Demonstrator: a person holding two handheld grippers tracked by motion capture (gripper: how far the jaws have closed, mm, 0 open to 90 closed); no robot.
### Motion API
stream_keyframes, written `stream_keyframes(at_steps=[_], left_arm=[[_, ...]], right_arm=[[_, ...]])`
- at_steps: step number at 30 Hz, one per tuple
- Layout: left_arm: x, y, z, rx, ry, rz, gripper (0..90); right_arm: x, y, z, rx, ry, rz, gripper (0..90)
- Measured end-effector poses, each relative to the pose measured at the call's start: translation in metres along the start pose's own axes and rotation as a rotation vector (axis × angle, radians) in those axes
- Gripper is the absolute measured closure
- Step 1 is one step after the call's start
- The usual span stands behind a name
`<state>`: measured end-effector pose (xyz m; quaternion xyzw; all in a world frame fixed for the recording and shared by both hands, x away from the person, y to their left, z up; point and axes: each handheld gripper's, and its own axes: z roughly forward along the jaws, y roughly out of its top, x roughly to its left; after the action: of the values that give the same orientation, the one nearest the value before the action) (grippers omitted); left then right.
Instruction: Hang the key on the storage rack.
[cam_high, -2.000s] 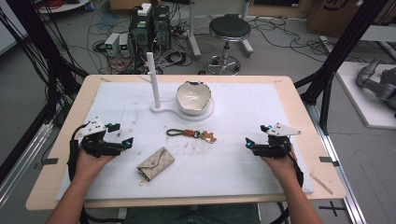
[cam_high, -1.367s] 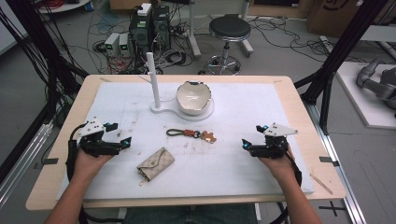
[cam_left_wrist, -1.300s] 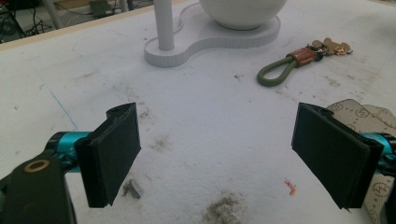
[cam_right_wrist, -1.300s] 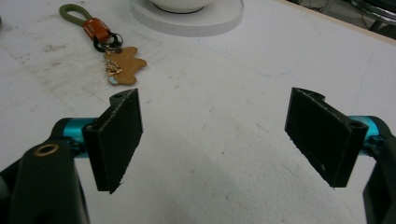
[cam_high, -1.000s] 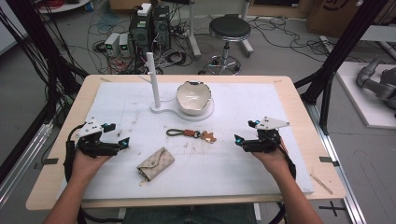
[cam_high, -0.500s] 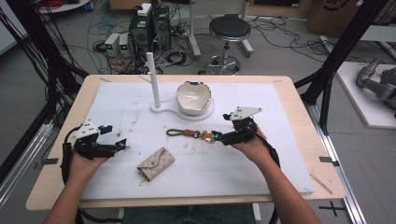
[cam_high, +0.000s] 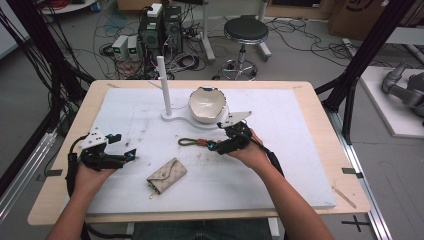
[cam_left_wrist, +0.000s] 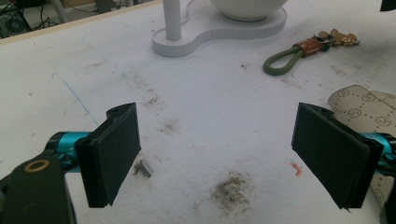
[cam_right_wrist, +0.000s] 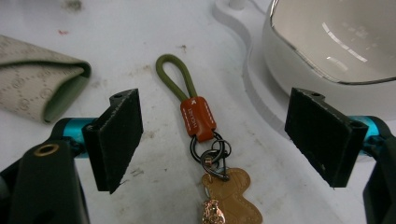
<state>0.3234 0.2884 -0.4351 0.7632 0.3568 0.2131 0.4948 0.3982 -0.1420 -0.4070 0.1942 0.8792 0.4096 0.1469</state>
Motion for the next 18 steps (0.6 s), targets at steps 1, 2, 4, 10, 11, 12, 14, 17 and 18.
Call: stream_keyframes(at_steps=[1, 2, 4, 10, 11, 12, 14, 17, 18], left_arm=[[0.000, 0.000, 0.000, -0.001, -0.001, 0.001, 15.4], [0.000, 0.000, 0.000, -0.001, -0.003, 0.004, 15.4], [0.000, 0.000, 0.000, -0.001, -0.003, 0.004, 15.4], [-0.001, 0.000, 0.002, 0.011, 0.000, 0.013, 15.4], [-0.002, 0.000, 0.002, 0.013, 0.003, 0.016, 15.4], [-0.002, 0.000, 0.002, 0.010, 0.002, 0.014, 15.4], [-0.002, 0.000, 0.002, 0.012, 0.002, 0.015, 15.4], [-0.002, 0.000, 0.002, 0.014, 0.001, 0.016, 15.4], [-0.002, 0.000, 0.002, 0.013, 0.001, 0.014, 15.4]], right_arm=[[0.001, -0.001, 0.004, 0.013, 0.004, 0.006, 19.5], [0.000, -0.002, 0.008, 0.025, 0.007, 0.002, 19.4], [0.000, -0.003, 0.014, 0.039, 0.010, 0.001, 19.5], [0.001, -0.001, 0.033, 0.110, 0.016, -0.004, 19.5], [0.001, 0.001, 0.038, 0.123, 0.016, -0.019, 19.6], [0.001, 0.003, 0.041, 0.130, 0.017, -0.022, 19.7], [0.001, 0.007, 0.051, 0.160, 0.017, -0.038, 27.5], [0.001, 0.005, 0.057, 0.187, 0.025, -0.048, 33.7], [0.002, 0.003, 0.060, 0.215, 0.027, -0.050, 35.5]])
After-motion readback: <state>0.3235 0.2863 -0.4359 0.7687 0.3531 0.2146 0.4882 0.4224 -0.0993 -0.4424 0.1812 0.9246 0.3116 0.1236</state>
